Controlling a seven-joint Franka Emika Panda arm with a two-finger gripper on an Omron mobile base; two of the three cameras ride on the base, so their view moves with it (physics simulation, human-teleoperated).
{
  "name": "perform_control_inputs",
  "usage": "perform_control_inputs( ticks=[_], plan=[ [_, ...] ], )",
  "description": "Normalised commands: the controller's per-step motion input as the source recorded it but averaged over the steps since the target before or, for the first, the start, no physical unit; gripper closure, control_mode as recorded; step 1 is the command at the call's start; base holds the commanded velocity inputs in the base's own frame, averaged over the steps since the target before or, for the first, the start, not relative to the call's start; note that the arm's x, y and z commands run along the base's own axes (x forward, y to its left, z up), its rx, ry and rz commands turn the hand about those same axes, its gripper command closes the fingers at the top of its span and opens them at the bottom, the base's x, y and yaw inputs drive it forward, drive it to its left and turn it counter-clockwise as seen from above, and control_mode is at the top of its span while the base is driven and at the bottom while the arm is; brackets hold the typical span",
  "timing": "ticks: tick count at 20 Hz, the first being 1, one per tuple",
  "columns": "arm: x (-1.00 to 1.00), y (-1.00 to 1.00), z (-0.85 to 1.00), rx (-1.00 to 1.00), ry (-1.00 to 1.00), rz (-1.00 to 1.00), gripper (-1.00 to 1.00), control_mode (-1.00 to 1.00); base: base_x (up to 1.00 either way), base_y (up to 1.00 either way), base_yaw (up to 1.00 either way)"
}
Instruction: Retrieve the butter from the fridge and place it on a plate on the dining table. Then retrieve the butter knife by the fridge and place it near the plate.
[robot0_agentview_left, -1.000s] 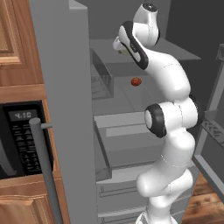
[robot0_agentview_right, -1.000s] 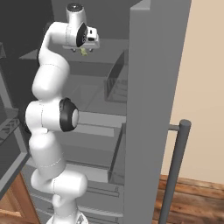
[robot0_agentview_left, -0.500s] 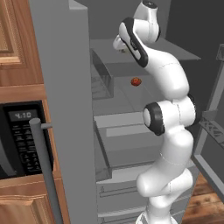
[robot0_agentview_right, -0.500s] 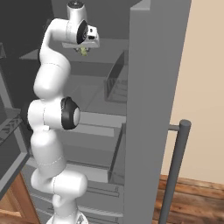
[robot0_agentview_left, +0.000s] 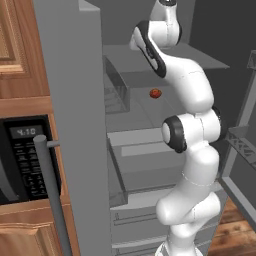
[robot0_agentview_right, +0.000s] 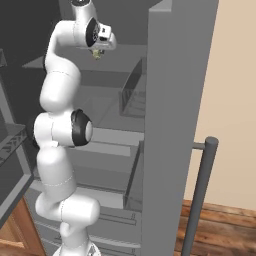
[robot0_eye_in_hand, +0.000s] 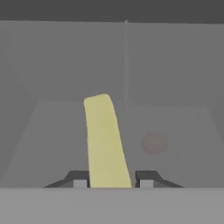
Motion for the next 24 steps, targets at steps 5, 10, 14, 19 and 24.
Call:
perform_control_inputs(
  ticks=[5, 10, 14, 19, 24],
  plan=[
    [0.12, 0.03, -0.01, 0.02, -0.18, -0.39, 1.0, -1.0, 0.0, 0.0, 0.0],
    [-0.45, -0.07, 0.0, 0.01, -0.09, -0.15, 1.0, -1.0, 0.0, 0.0, 0.0],
    [-0.8, -0.08, -0.08, 0.0, 0.0, -0.06, 1.0, -1.0, 0.0, 0.0, 0.0],
    [-0.99, -0.22, -0.12, 0.0, 0.0, 0.0, 1.0, -1.0, 0.0, 0.0, 0.0],
    [-1.0, -0.35, -0.12, 0.0, -0.02, 0.0, 1.0, -1.0, 0.0, 0.0, 0.0]
  ],
)
